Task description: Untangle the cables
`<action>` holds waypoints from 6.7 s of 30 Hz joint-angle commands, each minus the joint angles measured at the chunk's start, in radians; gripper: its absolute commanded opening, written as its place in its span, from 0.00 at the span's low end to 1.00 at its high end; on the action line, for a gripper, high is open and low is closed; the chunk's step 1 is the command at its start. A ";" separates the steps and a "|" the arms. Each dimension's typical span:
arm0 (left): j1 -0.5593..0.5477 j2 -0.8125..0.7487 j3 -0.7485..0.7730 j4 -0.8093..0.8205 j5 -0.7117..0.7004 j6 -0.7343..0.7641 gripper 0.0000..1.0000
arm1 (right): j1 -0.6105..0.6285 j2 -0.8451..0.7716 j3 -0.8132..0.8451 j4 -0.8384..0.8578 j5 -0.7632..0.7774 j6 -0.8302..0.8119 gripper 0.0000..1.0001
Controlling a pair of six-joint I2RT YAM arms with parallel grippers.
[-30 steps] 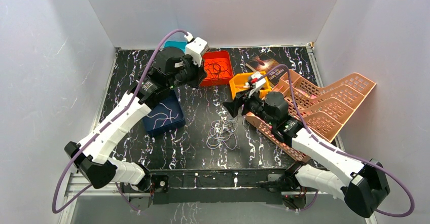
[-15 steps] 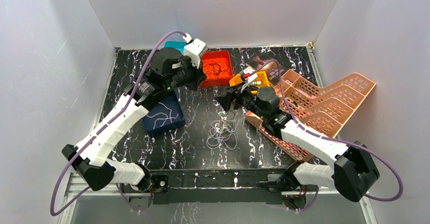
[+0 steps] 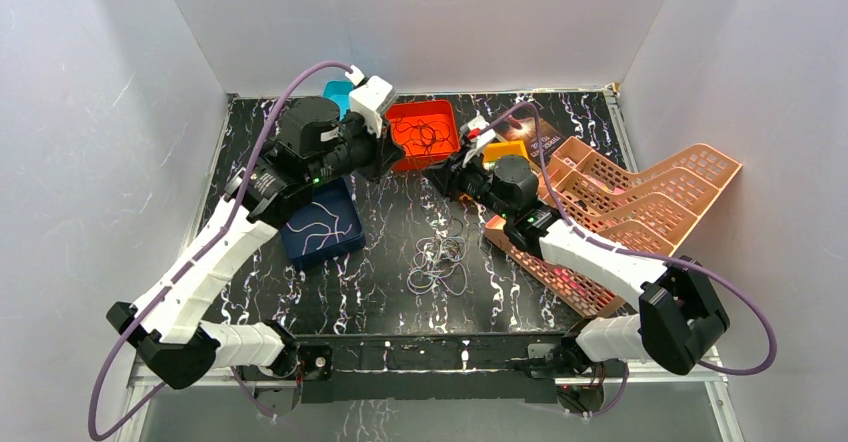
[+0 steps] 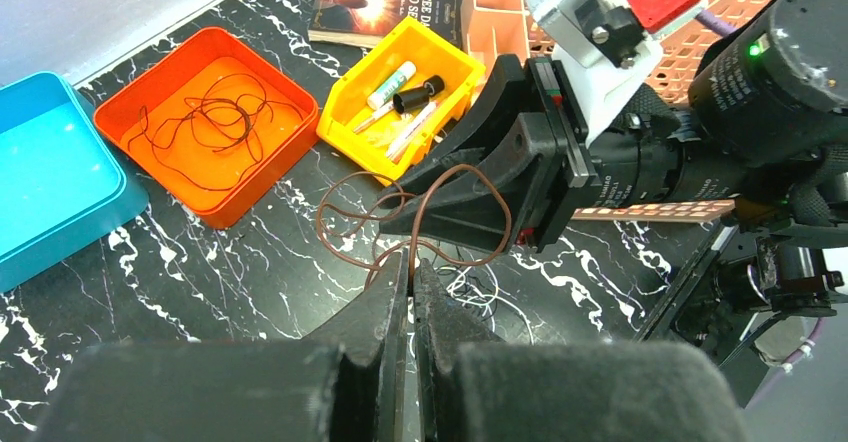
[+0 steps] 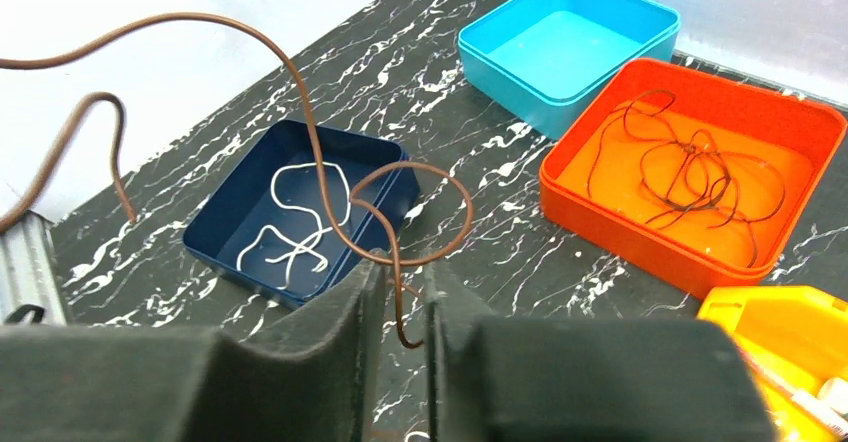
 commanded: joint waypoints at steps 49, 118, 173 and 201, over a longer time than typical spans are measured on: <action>-0.002 -0.136 -0.126 -0.009 -0.139 -0.006 0.22 | 0.003 -0.253 0.198 -0.449 0.304 -0.064 0.00; -0.002 -0.275 -0.447 -0.055 -0.476 -0.177 0.73 | -0.210 0.775 0.955 -0.411 0.252 -0.099 0.69; -0.002 -0.281 -0.484 -0.052 -0.452 -0.190 0.76 | -0.211 1.070 1.163 -0.516 0.046 -0.002 0.23; -0.002 -0.115 -0.466 0.056 -0.336 -0.210 0.86 | -0.211 -0.061 0.096 -0.531 0.060 -0.001 0.52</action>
